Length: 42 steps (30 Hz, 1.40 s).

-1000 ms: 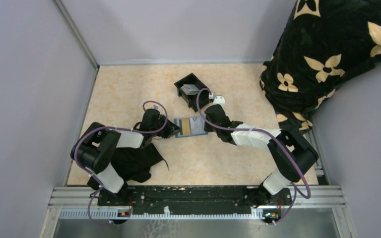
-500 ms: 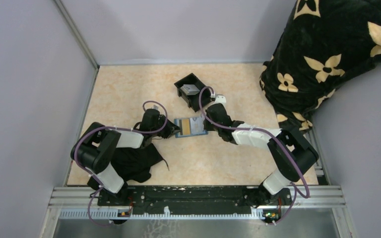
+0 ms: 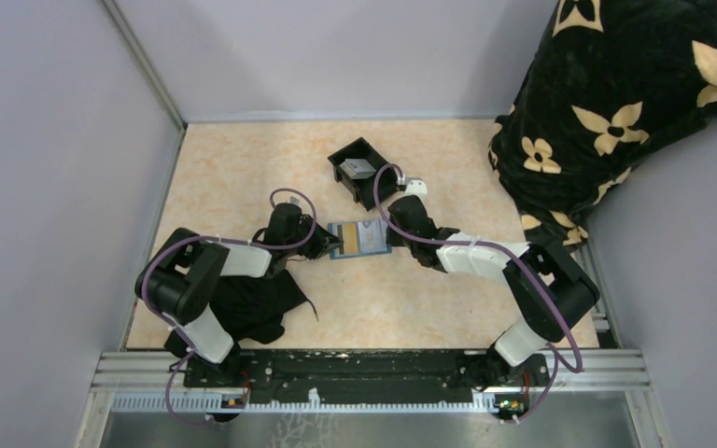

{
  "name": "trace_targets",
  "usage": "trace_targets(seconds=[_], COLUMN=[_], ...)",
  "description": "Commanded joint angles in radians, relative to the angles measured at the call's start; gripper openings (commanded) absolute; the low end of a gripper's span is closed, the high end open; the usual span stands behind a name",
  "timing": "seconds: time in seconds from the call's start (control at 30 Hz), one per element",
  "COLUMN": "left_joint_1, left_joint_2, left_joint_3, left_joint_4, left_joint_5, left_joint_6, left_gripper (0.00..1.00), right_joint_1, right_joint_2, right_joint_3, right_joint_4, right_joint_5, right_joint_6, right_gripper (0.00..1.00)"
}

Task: Put the credit cards into the card holder
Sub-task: Turn over the card slot in the card holder.

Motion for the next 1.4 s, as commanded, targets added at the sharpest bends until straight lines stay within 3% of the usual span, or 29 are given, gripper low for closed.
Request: trace_targets(seconds=[0.0, 0.8, 1.37], left_joint_1=[0.000, -0.005, -0.009], left_joint_2=[0.019, 0.024, 0.039], left_joint_3=[0.020, 0.011, 0.007], left_joint_4=[-0.020, -0.017, -0.020], left_joint_5=[0.002, 0.003, 0.008], left_joint_6=[0.023, 0.021, 0.023], left_gripper=[0.18, 0.18, 0.18], right_joint_1=[-0.006, -0.007, -0.008], right_joint_2=[-0.015, 0.016, -0.048], right_joint_3=[0.011, -0.015, -0.006], right_joint_4=[0.024, 0.062, 0.042], right_joint_5=[0.027, -0.042, -0.023], right_joint_6=[-0.021, 0.036, 0.018], right_gripper=[0.00, 0.00, 0.00])
